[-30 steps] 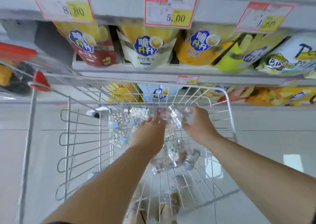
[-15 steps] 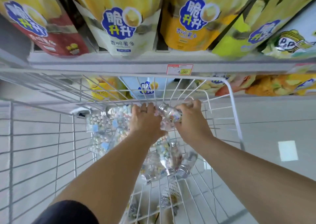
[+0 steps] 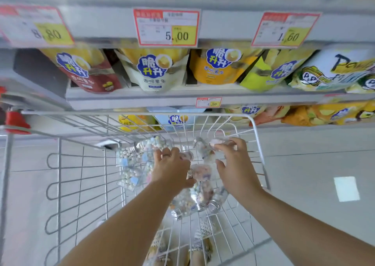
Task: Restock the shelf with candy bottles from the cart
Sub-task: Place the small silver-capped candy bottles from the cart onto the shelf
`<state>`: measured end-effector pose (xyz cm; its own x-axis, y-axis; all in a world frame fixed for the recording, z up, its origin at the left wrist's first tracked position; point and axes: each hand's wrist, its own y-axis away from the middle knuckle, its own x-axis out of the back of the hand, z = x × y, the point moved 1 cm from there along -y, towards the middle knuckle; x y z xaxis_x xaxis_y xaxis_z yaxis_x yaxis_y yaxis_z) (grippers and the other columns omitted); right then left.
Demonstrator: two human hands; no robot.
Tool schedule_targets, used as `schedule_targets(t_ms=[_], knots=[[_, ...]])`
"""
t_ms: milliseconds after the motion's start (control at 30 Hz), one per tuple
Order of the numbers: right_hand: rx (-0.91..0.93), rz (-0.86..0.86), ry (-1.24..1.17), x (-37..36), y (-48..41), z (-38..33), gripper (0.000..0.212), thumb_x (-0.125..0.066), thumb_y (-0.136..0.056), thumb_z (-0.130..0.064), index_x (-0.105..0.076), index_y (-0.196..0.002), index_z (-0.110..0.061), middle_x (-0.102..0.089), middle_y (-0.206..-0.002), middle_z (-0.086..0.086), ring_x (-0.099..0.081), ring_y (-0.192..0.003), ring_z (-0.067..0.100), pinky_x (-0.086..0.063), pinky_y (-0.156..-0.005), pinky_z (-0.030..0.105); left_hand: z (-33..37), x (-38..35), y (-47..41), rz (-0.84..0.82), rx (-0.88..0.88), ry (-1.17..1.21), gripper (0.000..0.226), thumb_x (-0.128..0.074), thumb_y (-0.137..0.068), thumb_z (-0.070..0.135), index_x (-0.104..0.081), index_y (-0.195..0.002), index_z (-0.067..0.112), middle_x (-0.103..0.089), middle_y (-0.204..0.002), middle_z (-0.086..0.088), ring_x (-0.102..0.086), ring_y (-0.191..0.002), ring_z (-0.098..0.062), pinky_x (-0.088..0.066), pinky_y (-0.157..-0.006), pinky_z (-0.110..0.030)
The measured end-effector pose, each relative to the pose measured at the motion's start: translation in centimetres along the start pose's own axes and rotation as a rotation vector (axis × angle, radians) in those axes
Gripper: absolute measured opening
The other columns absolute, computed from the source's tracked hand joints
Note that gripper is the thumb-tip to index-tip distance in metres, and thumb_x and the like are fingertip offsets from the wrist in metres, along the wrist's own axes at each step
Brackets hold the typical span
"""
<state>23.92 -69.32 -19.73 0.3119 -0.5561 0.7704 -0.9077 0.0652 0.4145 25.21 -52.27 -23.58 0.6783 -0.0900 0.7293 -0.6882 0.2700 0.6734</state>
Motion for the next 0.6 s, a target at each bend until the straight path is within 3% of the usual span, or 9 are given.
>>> schedule_targets(t_ms=[100, 200, 267, 367, 467, 533, 600], knots=[[0.041, 0.05, -0.125, 2.5, 2.0, -1.4, 0.036, -0.06, -0.091, 0.002, -0.068, -0.118, -0.02, -0.043, -0.127, 0.0, -0.057, -0.092, 0.009, -0.041, -0.081, 0.006, -1.0, 2.6, 4.2, 0.0, 0.013, 0.039, 0.048, -0.057, -0.083, 0.068, -0.063, -0.117, 0.033, -0.041, -0.137, -0.002, -0.037, -0.129, -0.029, -0.018, -0.112, -0.049], [0.101, 0.079, -0.272, 6.3, 4.6, -3.2, 0.026, -0.061, -0.093, -0.003, -0.073, -0.105, -0.023, -0.054, -0.112, -0.005, -0.061, -0.096, 0.007, -0.049, -0.088, 0.019, -2.0, 6.2, 9.2, 0.009, 0.042, 0.156, 0.046, -0.06, -0.082, 0.066, -0.063, -0.116, 0.036, -0.036, -0.143, 0.001, -0.031, -0.134, -0.027, -0.027, -0.112, -0.043], [0.109, 0.067, -0.353, 9.6, 6.7, -4.9, 0.027, -0.062, -0.095, -0.006, -0.071, -0.109, -0.026, -0.057, -0.108, -0.007, -0.063, -0.096, 0.007, -0.052, -0.086, 0.026, -2.3, 9.1, 12.7, 0.052, 0.046, 0.272, 0.042, -0.065, -0.08, 0.064, -0.064, -0.112, 0.036, -0.035, -0.142, 0.003, -0.029, -0.132, -0.025, -0.036, -0.108, -0.037], [0.077, 0.021, -0.47, 15.6, 10.1, -8.4, 0.036, -0.062, -0.095, -0.016, -0.057, -0.124, -0.036, -0.062, -0.101, 0.004, -0.067, -0.088, 0.022, -0.053, -0.073, 0.031, -1.9, 14.3, 18.5, 0.168, 0.026, 0.335, 0.04, -0.069, -0.077, 0.063, -0.067, -0.106, 0.036, -0.037, -0.142, 0.003, -0.029, -0.131, -0.023, -0.04, -0.105, -0.034], [0.133, 0.045, -0.587, 21.9, 13.2, -12.2, 0.037, -0.065, -0.092, -0.02, -0.052, -0.12, -0.04, -0.064, -0.101, 0.005, -0.068, -0.085, 0.028, -0.053, -0.082, 0.04, -1.2, 19.5, 24.0, 0.311, 0.01, 0.335, 0.039, -0.071, -0.074, 0.064, -0.069, -0.1, 0.035, -0.041, -0.137, 0.003, -0.032, -0.128, -0.022, -0.045, -0.1, -0.036], [0.221, 0.074, -0.631, 25.7, 15.1, -14.8, 0.033, -0.066, -0.091, -0.017, -0.055, -0.114, -0.038, -0.061, -0.096, -0.001, -0.067, -0.086, 0.027, -0.054, -0.085, 0.04, -1.0, 22.6, 27.5, 0.424, -0.019, 0.321, 0.037, -0.071, -0.074, 0.064, -0.07, -0.096, 0.035, -0.041, -0.136, 0.004, -0.034, -0.125, -0.021, -0.043, -0.101, -0.034], [0.333, 0.11, -0.626, 29.1, 16.7, -17.6, 0.033, -0.067, -0.091, -0.013, -0.058, -0.112, -0.038, -0.058, -0.09, -0.008, -0.066, -0.084, 0.02, -0.056, -0.078, 0.031, -1.2, 25.7, 30.8, 0.525, -0.039, 0.299, 0.035, -0.071, -0.075, 0.063, -0.07, -0.095, 0.035, -0.038, -0.137, 0.006, -0.033, -0.126, -0.02, -0.046, -0.099, -0.036]])
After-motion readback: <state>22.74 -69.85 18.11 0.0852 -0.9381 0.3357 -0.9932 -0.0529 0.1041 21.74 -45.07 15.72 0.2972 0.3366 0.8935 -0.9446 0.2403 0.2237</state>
